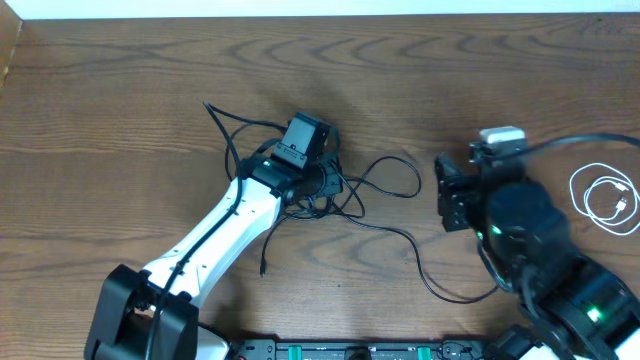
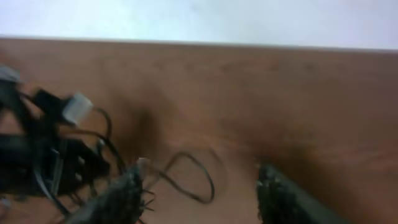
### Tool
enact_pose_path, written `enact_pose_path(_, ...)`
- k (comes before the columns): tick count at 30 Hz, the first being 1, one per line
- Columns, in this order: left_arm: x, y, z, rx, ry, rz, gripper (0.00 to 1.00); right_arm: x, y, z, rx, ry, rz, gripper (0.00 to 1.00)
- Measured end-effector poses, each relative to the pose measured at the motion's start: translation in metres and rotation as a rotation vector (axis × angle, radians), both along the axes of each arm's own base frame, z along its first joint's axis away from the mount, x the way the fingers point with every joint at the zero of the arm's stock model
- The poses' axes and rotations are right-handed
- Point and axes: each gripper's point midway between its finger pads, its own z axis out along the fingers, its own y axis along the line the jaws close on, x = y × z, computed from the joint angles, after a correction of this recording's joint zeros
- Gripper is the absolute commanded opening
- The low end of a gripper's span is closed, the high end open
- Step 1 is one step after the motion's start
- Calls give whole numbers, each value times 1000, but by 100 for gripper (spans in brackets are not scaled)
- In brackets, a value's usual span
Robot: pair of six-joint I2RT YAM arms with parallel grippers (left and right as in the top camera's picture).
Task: Untangle cables
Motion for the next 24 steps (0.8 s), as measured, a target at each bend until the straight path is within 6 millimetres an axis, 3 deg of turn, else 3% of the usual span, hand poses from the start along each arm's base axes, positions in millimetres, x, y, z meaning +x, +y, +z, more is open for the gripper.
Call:
enact_pose_path(1, 1, 2, 1, 4, -6, -4, 25, 1, 2, -6, 3, 23, -6, 58)
enact_pose_path(6, 2, 19, 4, 21, 2, 29, 27, 7, 15, -27, 30, 111, -7, 58)
enact_pose_path(8, 2, 19, 4, 16, 11, 52, 33, 10, 19, -35, 36, 141, -11, 58)
enact_pose_path(13, 1, 17, 1, 7, 30, 74, 33, 16, 27, -55, 35, 207, -27, 58)
enact_pose_path(24, 20, 13, -23, 11, 39, 156, 32, 21, 22, -60, 39, 225, -59, 61)
